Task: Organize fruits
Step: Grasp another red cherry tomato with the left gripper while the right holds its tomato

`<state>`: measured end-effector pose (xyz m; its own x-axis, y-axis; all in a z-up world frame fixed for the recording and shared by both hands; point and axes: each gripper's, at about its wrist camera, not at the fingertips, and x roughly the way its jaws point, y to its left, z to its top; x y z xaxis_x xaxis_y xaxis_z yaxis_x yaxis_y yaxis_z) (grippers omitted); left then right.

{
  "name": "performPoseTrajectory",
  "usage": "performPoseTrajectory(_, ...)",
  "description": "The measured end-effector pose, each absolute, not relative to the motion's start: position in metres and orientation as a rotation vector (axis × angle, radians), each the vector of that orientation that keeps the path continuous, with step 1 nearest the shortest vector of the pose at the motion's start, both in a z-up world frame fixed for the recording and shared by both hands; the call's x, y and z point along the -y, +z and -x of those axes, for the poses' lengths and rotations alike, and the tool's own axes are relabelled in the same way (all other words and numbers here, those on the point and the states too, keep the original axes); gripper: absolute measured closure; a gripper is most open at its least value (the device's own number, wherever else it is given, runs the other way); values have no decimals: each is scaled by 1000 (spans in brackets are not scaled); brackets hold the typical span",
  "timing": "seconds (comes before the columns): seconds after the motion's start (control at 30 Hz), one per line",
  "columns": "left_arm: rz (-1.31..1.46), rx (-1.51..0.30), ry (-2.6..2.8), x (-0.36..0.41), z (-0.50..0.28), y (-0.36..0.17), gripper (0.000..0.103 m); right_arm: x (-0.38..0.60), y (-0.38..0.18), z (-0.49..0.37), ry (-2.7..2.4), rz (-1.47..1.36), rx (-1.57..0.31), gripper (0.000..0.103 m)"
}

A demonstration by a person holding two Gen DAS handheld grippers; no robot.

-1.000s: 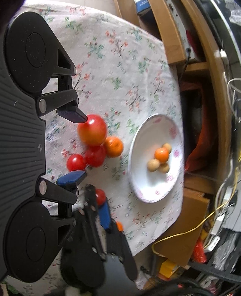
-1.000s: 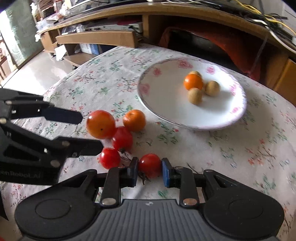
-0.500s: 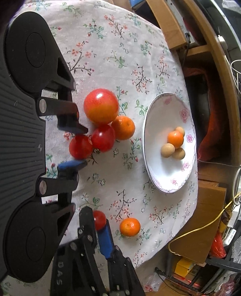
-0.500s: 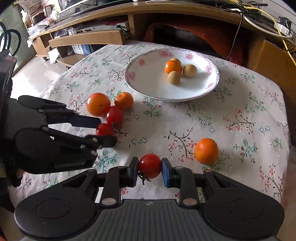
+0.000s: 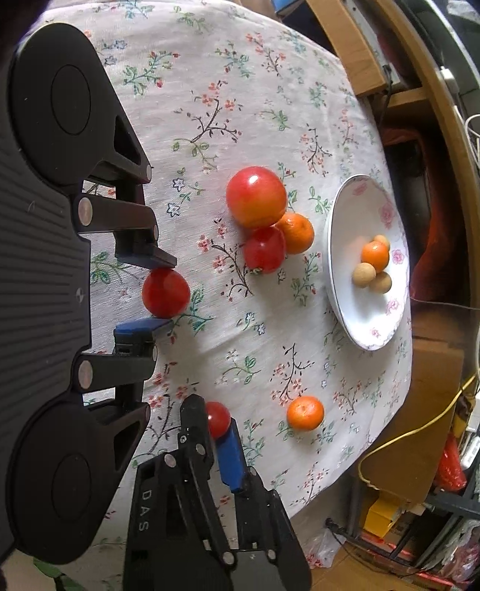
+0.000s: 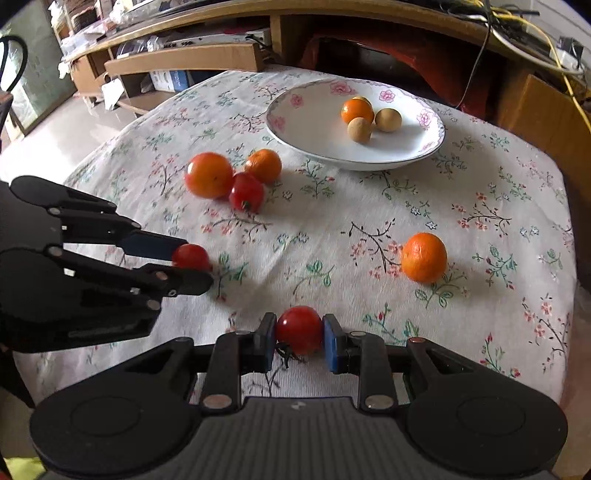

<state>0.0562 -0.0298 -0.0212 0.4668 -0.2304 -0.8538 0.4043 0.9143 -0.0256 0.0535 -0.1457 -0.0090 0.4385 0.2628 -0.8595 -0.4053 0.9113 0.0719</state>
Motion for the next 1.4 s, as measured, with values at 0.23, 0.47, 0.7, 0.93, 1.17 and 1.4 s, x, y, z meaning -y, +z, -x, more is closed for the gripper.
performPoseTrajectory(0.23,-208,-997,-400,30,-51,-22,59,145,-10,-45,409,168,-1014,76)
performPoseTrajectory(0.47,-193,-986,-396,27,-51,-20,40,146,-9,-46,421,152,-1018,71)
performPoseTrajectory(0.7,-200,-994,-401,33,-55,-25,39,148,-9,-49,427,146,-1017,70)
performPoseTrajectory(0.93,-227,-985,-419,38,-53,-25,45,147,-9,-47,427,163,-1019,70)
performPoseTrajectory(1.17,-228,-989,-424,39,-54,-25,51,146,-9,-46,420,169,-1021,70)
performPoseTrajectory(1.4,-228,-995,-427,39,-53,-23,67,143,-9,-46,420,177,-1017,76)
